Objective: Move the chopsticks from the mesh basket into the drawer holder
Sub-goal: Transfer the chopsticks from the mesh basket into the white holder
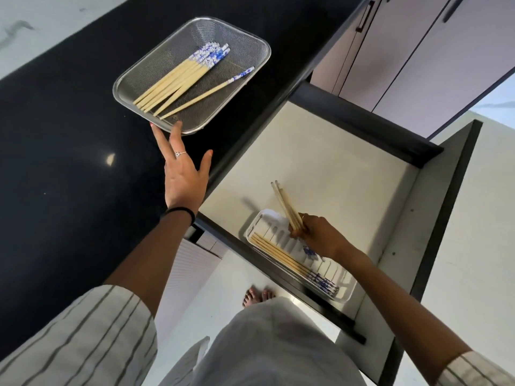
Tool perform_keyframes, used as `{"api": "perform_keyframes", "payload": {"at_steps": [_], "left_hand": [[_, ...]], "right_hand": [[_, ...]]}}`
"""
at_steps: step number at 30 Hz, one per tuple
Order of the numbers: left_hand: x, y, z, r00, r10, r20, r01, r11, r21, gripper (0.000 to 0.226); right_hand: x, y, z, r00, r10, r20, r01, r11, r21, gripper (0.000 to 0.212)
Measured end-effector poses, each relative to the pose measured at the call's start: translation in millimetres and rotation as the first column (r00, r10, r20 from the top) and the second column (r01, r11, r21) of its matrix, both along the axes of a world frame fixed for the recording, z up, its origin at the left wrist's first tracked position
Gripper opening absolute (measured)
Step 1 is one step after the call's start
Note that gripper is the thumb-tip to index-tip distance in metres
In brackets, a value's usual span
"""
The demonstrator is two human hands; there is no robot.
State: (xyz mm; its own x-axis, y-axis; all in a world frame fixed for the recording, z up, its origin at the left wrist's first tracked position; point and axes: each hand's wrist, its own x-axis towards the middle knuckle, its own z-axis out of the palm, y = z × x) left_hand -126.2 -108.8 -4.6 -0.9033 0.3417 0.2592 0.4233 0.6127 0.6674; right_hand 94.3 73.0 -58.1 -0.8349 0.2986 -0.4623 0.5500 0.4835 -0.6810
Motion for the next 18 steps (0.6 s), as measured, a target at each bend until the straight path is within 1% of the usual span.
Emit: {"api": "perform_keyframes", "payload": {"at_steps": [2,4,6,8,10,13,18], "left_hand": [[-0.6,0.5,-0.9,1.000,0.021,-0.003,-0.021,0.999,-0.029,0.070],[-0.9,0.7,-1.5,0.999,0.047,-0.027,-0.049,0.996,-0.079,0.068],[-0.9,1.4,-1.4,0.999,0.036,-0.034,-0.038,0.997,-0.061,0.068],[-0.4,1.4,-1.5,0.999,0.024,-0.038,-0.025,0.999,-0.024,0.071],[-0.1,1.2,-1.7,0.999,0.027,-0.048,-0.028,0.999,-0.024,0.072],[0.4,1.5,-2.4,0.998,0.034,-0.051,-0.036,0.999,-0.030,0.071],[0.1,1.3,-4.1,0.998,0.034,-0.049,-0.034,0.999,-0.004,0.069]], "right_hand": [[-1.5,3.6,-0.2,0.985,0.115,0.132,-0.120,0.992,0.034,0.008],[-0.2,3.9,-4.4,0.950,0.179,0.256,-0.199,0.979,0.051,0.014],[2.0,2.7,-10.6,0.905,0.229,0.358,-0.264,0.963,0.050,0.022],[2.8,-0.9,-16.8,0.867,0.268,0.420,-0.326,0.943,0.071,0.026],[2.0,-5.9,-21.2,0.861,0.270,0.432,-0.350,0.929,0.117,0.027],[-1.8,-10.7,-25.1,0.873,0.266,0.410,-0.365,0.912,0.185,0.029],[-0.9,-13.5,-30.8,0.903,0.176,0.392,-0.289,0.924,0.250,0.037]]}}
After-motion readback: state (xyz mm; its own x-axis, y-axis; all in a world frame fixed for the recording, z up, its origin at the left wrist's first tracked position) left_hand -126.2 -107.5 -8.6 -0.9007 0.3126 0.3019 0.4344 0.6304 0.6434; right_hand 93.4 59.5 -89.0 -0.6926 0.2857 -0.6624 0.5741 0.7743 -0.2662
